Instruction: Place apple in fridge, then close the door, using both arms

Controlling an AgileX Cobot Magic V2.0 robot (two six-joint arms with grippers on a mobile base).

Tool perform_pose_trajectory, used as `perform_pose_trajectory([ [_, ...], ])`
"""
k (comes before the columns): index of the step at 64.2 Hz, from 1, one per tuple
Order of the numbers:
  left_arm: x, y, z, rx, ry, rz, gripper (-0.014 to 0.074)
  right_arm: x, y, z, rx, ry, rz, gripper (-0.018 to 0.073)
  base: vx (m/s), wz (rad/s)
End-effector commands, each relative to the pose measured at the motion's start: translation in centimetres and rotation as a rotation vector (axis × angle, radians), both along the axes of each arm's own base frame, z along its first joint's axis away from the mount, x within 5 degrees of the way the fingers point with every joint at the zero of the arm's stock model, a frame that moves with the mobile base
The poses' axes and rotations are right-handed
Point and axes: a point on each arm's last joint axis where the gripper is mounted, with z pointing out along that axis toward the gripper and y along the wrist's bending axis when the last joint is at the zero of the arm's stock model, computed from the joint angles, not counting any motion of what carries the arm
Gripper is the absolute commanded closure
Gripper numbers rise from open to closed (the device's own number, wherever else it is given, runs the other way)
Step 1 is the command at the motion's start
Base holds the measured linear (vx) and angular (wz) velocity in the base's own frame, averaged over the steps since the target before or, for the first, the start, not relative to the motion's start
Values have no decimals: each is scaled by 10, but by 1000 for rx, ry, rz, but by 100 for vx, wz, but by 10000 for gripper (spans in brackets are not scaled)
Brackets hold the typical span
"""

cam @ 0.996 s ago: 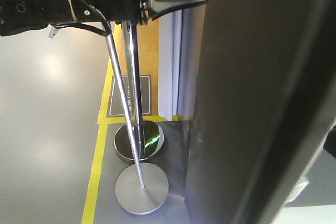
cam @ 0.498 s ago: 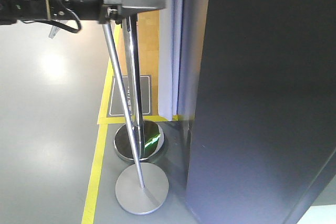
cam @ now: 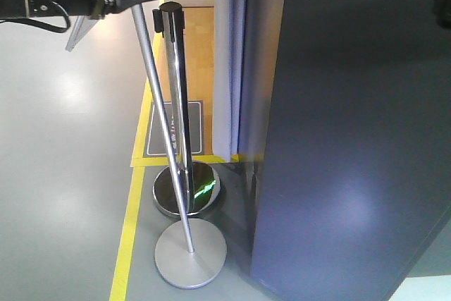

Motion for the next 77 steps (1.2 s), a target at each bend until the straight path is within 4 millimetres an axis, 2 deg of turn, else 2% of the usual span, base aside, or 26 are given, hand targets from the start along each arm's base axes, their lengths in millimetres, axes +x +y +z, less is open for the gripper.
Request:
perform_pose_trajectory([
  [1, -10, 10, 26, -13, -75, 52, 323, 12, -8, 15, -5, -84, -81, 15, 0, 0],
  [30, -2, 36, 26, -12, -81, 146, 323, 79, -16, -7, -15, -47, -167, 20, 0, 0],
  [51, 0, 38, 27, -13, -85, 172, 323, 118, -19, -26, -23, -18, -198, 20, 0, 0],
  [77, 4, 44, 28, -15, -96, 228, 323, 166, -14, -22, -60, -18, -141, 20, 0, 0],
])
